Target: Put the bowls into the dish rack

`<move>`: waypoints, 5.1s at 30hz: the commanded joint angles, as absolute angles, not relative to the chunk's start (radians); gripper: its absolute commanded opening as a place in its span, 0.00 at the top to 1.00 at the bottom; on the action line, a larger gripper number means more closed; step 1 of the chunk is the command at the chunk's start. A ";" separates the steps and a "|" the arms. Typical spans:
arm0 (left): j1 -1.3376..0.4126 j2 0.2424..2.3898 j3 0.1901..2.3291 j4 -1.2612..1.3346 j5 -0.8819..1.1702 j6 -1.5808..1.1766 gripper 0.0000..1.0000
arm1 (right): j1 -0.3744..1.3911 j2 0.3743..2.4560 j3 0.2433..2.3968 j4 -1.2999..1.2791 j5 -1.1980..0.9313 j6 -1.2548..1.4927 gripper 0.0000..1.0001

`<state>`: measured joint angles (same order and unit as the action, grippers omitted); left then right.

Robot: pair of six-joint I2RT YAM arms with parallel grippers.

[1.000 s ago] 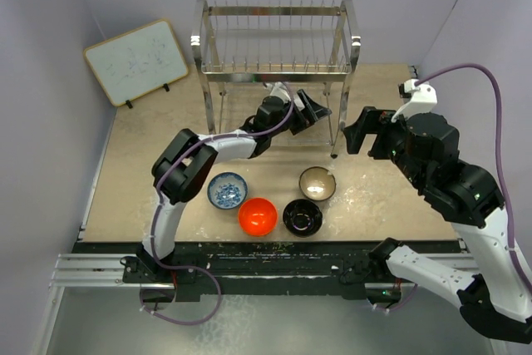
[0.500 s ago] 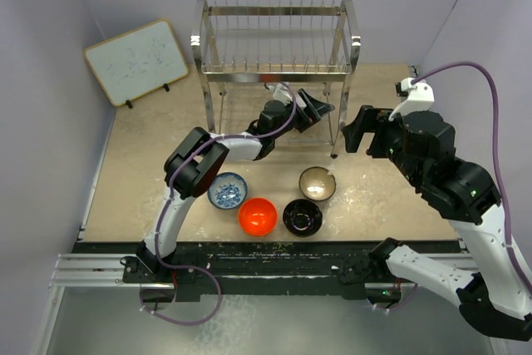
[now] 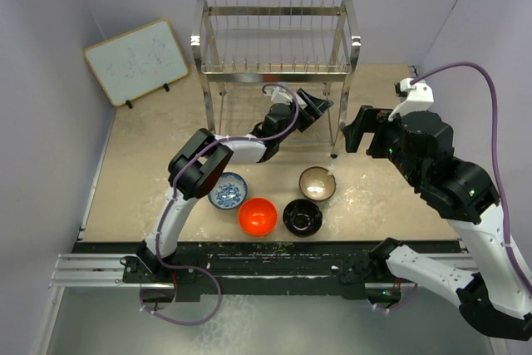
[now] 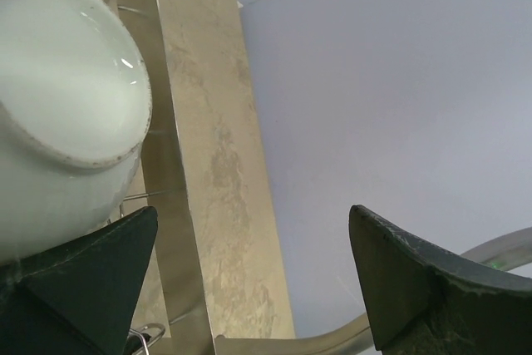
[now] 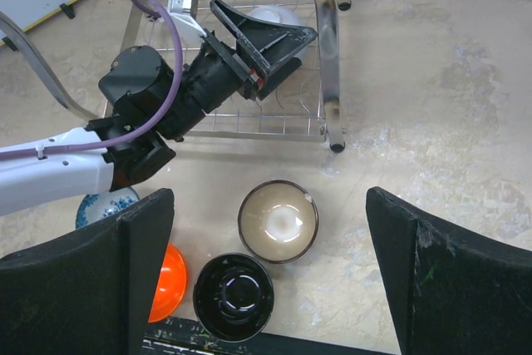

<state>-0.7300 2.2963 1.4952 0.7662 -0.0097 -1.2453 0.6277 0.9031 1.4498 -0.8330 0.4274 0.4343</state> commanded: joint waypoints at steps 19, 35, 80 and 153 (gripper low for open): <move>-0.705 2.157 1.466 0.469 -0.396 -1.209 0.01 | 0.625 0.897 1.420 -0.787 0.436 0.424 0.01; -0.769 2.088 1.582 0.248 -0.357 -0.962 0.00 | 0.625 0.924 1.420 -0.751 0.425 0.408 0.01; -0.754 2.534 1.942 0.748 -0.210 -0.842 0.01 | 0.615 0.961 1.403 -0.745 0.470 0.368 0.01; -0.666 2.348 1.692 0.794 -0.270 -0.690 0.02 | 0.565 0.981 1.346 -0.687 0.391 0.354 0.01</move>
